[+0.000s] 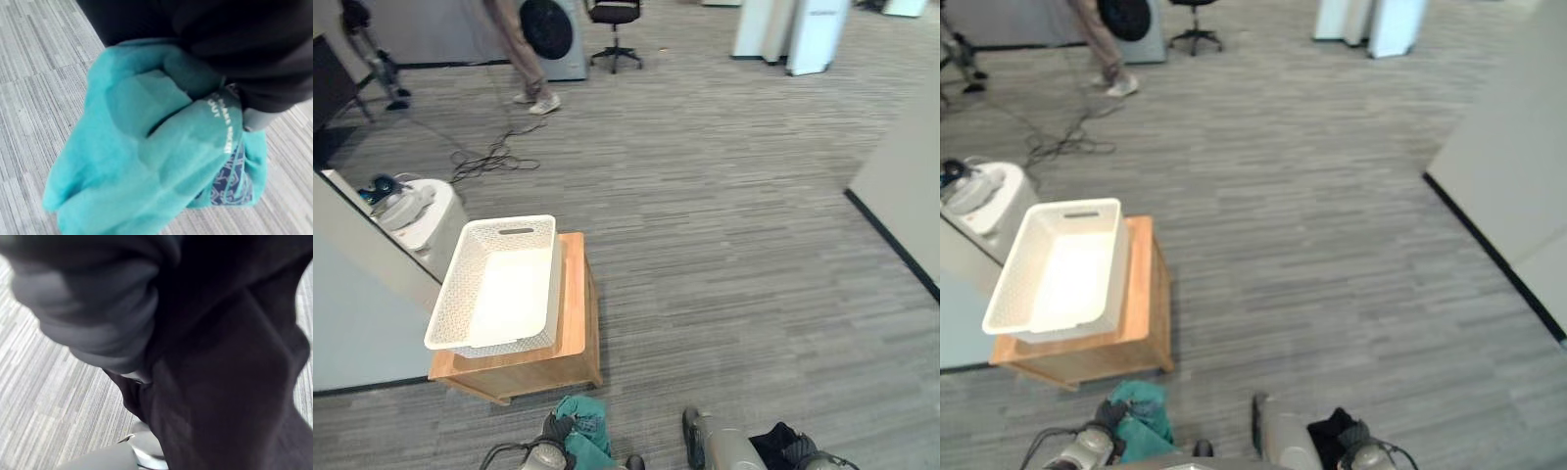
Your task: Tidy up the quilt and then pick up the clothes from the bed and put them into the laundry hamper.
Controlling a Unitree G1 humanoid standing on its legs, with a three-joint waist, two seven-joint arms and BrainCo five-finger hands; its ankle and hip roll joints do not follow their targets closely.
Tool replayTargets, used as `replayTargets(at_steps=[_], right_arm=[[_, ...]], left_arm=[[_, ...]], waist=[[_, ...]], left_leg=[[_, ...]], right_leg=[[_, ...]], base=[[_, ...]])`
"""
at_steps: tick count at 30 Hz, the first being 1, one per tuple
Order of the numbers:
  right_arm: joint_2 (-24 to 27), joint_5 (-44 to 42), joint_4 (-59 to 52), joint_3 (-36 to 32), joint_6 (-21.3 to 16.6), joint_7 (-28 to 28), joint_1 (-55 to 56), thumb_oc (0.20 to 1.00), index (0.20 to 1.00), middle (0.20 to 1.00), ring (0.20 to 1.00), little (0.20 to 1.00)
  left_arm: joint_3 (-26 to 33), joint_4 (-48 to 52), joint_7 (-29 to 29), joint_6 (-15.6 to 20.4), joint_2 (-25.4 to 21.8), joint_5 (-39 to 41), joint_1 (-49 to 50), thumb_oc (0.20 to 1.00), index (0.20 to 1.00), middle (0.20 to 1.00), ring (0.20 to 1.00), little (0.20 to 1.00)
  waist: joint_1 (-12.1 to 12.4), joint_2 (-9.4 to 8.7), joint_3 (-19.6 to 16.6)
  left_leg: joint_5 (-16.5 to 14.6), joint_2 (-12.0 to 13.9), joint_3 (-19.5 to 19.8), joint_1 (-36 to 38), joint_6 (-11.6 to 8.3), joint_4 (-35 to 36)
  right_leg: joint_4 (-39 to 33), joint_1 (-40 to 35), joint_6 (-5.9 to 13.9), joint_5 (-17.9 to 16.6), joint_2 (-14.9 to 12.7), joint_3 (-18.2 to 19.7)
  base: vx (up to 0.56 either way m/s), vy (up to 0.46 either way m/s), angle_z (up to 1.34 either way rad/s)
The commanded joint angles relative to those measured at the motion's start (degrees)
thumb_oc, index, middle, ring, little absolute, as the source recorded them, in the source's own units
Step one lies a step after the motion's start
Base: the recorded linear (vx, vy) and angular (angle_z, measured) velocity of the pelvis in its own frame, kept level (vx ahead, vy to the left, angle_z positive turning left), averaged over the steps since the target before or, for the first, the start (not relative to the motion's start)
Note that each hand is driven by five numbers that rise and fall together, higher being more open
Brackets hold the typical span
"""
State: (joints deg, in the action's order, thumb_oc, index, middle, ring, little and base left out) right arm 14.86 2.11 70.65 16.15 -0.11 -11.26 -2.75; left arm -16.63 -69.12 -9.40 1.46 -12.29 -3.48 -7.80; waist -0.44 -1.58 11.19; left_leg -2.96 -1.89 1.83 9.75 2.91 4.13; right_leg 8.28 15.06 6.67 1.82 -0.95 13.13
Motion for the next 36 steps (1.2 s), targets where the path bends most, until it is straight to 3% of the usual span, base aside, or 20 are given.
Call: replayTargets(at_steps=[1, 3, 5, 7, 8, 9, 13, 14, 16, 17, 18, 19, 21, 23, 25, 27, 28, 29, 30, 36], right_arm=[[3.1, -0.2, 0.2, -0.1, 0.2, -0.8, -0.8, 0.200, 0.200, 0.200, 0.200, 0.200], [2.6, 0.0, 1.5, 0.2, 0.7, -0.4, -0.7, 0.200, 0.200, 0.200, 0.200, 0.200], [2.8, 0.5, 1.6, 0.4, 0.1, -0.3, -0.3, 0.200, 0.200, 0.200, 0.200, 0.200], [3.0, 0.3, 1.4, 0.2, 0.1, -0.5, -0.1, 0.200, 0.200, 0.200, 0.200, 0.200], [3.5, 0.1, 1.7, -0.1, 0.0, -0.5, 0.1, 0.200, 0.200, 0.200, 0.200, 0.200], [3.5, 0.1, 1.7, -0.1, 0.0, -0.5, 0.1, 0.200, 0.200, 0.200, 0.200, 0.200], [3.8, -2.9, 0.8, -2.7, -0.4, -0.1, -0.2, 0.200, 0.200, 0.200, 0.200, 0.200], [4.1, -3.7, -0.1, -4.1, -0.6, -0.3, -0.4, 0.200, 0.200, 0.200, 0.200, 0.200], [4.3, -4.1, -0.5, -4.7, -0.6, -0.3, -0.3, 0.200, 0.200, 0.200, 0.200, 0.200], [4.2, -4.2, -1.5, -4.9, -0.8, -0.1, 0.2, 0.200, 0.200, 0.200, 0.200, 0.200], [4.2, -4.1, -1.5, -4.9, -0.8, -0.1, 0.3, 0.200, 0.200, 0.200, 0.200, 0.200], [4.1, -5.2, -2.9, -6.2, -1.3, -0.2, 0.6, 0.200, 0.200, 0.200, 0.200, 0.200], [4.0, -5.9, -4.0, -6.8, -1.5, -0.5, 0.2, 0.200, 0.200, 0.200, 0.200, 0.200], [5.1, -7.5, -8.9, -9.1, -2.3, -1.0, 0.2, 0.200, 0.200, 0.200, 0.200, 0.200], [5.1, -7.5, -9.0, -9.1, -2.2, -1.0, 0.2, 0.200, 0.200, 0.200, 0.200, 0.200], [7.4, -8.8, -11.2, -11.2, -2.7, -1.9, 0.2, 0.200, 0.200, 0.200, 0.200, 0.200], [9.7, -10.5, -12.1, -13.4, -3.1, -3.0, -0.5, 0.200, 0.200, 0.200, 0.200, 0.200], [9.7, -10.5, -12.1, -13.4, -3.1, -3.0, -0.5, 0.200, 0.200, 0.200, 0.200, 0.200], [12.0, -11.9, -13.8, -15.4, -3.4, -4.1, -1.4, 0.200, 0.200, 0.200, 0.200, 0.200], [18.3, -11.4, -25.0, -20.1, -5.1, -7.3, -3.2, 0.200, 0.200, 0.200, 0.200, 0.200]], left_arm=[[-1.7, 1.6, -1.5, 2.0, -0.3, -1.2, -2.3, 0.200, 0.200, 0.200, 0.200, 0.200], [-1.3, 1.7, -2.1, 2.2, 0.1, -0.9, -1.7, 0.200, 0.200, 0.200, 0.200, 0.200], [0.3, 1.4, -2.7, 3.1, 0.8, 2.8, -0.7, 0.200, 0.200, 0.200, 0.200, 0.200], [0.5, 1.8, -2.9, 3.0, 0.9, 3.5, -0.5, 0.200, 0.200, 0.200, 0.200, 0.200], [0.8, 2.1, -2.8, 3.0, 1.2, 3.8, 0.4, 0.200, 0.200, 0.200, 0.200, 0.200], [0.8, 2.1, -2.8, 3.0, 1.2, 3.8, 0.4, 0.200, 0.200, 0.200, 0.200, 0.200], [1.4, 1.9, -2.1, 2.5, 1.5, 4.0, 2.1, 0.200, 0.200, 0.200, 0.200, 0.200], [2.2, 1.1, -1.9, 1.9, 1.4, 3.7, 2.7, 0.200, 0.200, 0.200, 0.200, 0.200], [2.7, 0.8, -1.7, 1.6, 1.3, 3.4, 3.4, 0.200, 0.200, 0.200, 0.200, 0.200], [4.1, -0.7, -1.5, 1.0, 0.7, 3.2, 5.2, 0.200, 0.200, 0.200, 0.200, 0.200], [4.0, -0.7, -1.5, 1.1, 0.7, 3.2, 5.2, 0.200, 0.200, 0.200, 0.200, 0.200], [4.8, -1.5, -1.7, 0.6, 0.0, 3.1, 5.2, 0.200, 0.200, 0.200, 0.200, 0.200], [5.7, -1.6, -2.1, 0.5, -0.5, 3.1, 5.4, 0.200, 0.200, 0.200, 0.200, 0.200], [6.8, -1.5, -2.5, 0.4, -1.7, 2.8, 6.0, 0.200, 0.200, 0.200, 0.200, 0.200], [6.8, -1.5, -2.5, 0.4, -1.7, 2.8, 6.0, 0.200, 0.200, 0.200, 0.200, 0.200], [5.9, -0.5, -2.2, 0.6, -2.7, 2.0, 5.7, 0.200, 0.200, 0.200, 0.200, 0.200], [4.7, 0.2, -2.0, 1.1, -3.4, 1.4, 5.0, 0.200, 0.200, 0.200, 0.200, 0.200], [4.7, 0.2, -2.0, 1.1, -3.4, 1.4, 5.0, 0.200, 0.200, 0.200, 0.200, 0.200], [3.9, 0.1, -2.0, 1.3, -3.8, 1.0, 4.4, 0.200, 0.200, 0.200, 0.200, 0.200], [5.2, -1.2, -2.6, 1.3, -4.6, 0.3, 4.7, 0.200, 0.200, 0.200, 0.200, 0.200]], waist=[[0.1, 0.23, 0.9], [0.1, -0.20, 0.1], [0.8, -1.33, 1.8], [0.8, -1.97, 2.1], [0.6, -2.73, 2.6], [0.7, -2.79, 2.4], [-0.1, -2.36, 1.1], [-0.7, -1.36, 0.1], [-1.2, -1.10, -0.5], [-0.4, -0.84, -1.8], [-0.7, -0.94, -1.9], [-0.9, -0.99, -1.6], [-1.2, -1.15, -1.0], [-2.1, -1.16, 0.7], [-2.0, -1.24, 0.6], [-2.6, -0.87, 1.2], [-3.4, -1.52, 0.9], [-3.4, -1.37, 0.9], [-4.1, -2.17, 0.3], [-4.9, -2.29, 0.5]], left_leg=[[-1.9, 3.2, -1.0, 1.1, -4.68, -1.1], [-2.8, 4.0, -0.6, 1.5, -5.62, -3.5], [2.6, 6.4, -1.9, -6.1, -7.24, -19.3], [4.0, 7.8, -4.7, -8.8, -6.58, -22.7], [3.2, 10.6, -14.5, -11.3, -5.75, -25.2], [3.4, 10.6, -14.5, -11.5, -5.75, -25.1], [-0.8, 8.0, -27.5, -14.1, -5.46, -19.3], [0.5, 8.5, -35.0, -12.6, -5.84, -13.7], [0.6, 8.5, -36.9, -11.3, -5.33, -11.8], [0.0, 5.8, -32.6, -9.3, -4.04, -8.4], [0.1, 5.5, -32.4, -9.2, -3.92, -8.1], [-1.0, 4.0, -29.8, -6.2, -2.42, -4.3], [-1.2, 3.1, -28.7, -4.2, -1.54, -2.3], [-0.7, 3.5, -26.6, -1.3, -1.06, 0.2], [-0.7, 3.4, -26.7, -1.4, -1.02, 0.2], [1.3, 5.1, -23.8, -1.8, -2.05, 0.5], [1.3, 5.2, -21.5, -2.3, -3.29, 0.9], [1.4, 5.4, -21.6, -2.4, -3.35, 0.9], [0.5, 5.1, -19.5, -2.7, -4.26, 0.9], [-1.4, 7.0, -15.0, -1.5, -6.56, 0.9]], right_leg=[[-5.5, -8.5, 1.91, -0.2, -2.2, 2.5], [-5.4, -9.5, 2.10, -1.1, -3.1, 1.1], [-5.1, -13.5, -0.06, -0.4, -4.0, -2.7], [-5.1, -14.2, -1.14, 0.2, -4.7, -4.6], [-6.8, -17.9, -2.39, 1.9, -5.8, -9.9], [-6.9, -17.7, -2.41, 1.7, -5.8, -9.8], [-6.8, -22.2, -1.97, 5.5, -6.6, -17.9], [-5.2, -23.1, -1.43, 7.4, -6.2, -22.7], [-4.0, -23.4, -1.36, 8.0, -6.2, -25.3], [1.8, -23.1, -0.98, 8.5, -6.3, -28.0], [2.2, -23.0, -0.85, 8.8, -6.5, -28.3], [12.9, -20.0, 2.24, 6.1, -7.5, -29.9], [18.7, -17.6, 3.80, 4.9, -8.2, -28.6], [32.0, -10.8, 6.20, 0.9, -7.7, -23.3], [32.2, -10.6, 6.24, 1.0, -7.8, -23.1], [26.7, -7.8, 3.50, 1.6, -4.4, -19.6], [14.7, -8.8, 2.63, 2.9, -4.0, -16.3], [14.3, -8.9, 2.55, 2.6, -3.8, -16.3], [1.2, -10.5, 2.72, 1.6, -4.8, -12.3], [-8.0, -6.4, 4.97, -3.4, -8.3, -5.6]], base=[[0.50, -0.502, 1.36], [0.40, -0.475, 0.83], [0.24, -0.496, 0.63], [0.08, -0.272, 0.82], [0.09, -0.230, 0.91], [0.12, -0.276, 1.26], [0.20, -0.081, 1.56], [0.29, -0.004, 1.28], [0.27, 0.016, 1.33], [0.31, 0.037, 1.47], [0.38, 0.083, 1.60], [0.20, 0.080, 1.25], [0.15, 0.064, 1.47], [0.13, 0.002, 1.33], [0.08, -0.051, 1.15], [0.15, -0.216, 0.81], [0.13, -0.195, 0.27], [0.19, -0.301, 1.34], [0.14, -0.242, 1.69], [0.14, -0.263, 0.67]])
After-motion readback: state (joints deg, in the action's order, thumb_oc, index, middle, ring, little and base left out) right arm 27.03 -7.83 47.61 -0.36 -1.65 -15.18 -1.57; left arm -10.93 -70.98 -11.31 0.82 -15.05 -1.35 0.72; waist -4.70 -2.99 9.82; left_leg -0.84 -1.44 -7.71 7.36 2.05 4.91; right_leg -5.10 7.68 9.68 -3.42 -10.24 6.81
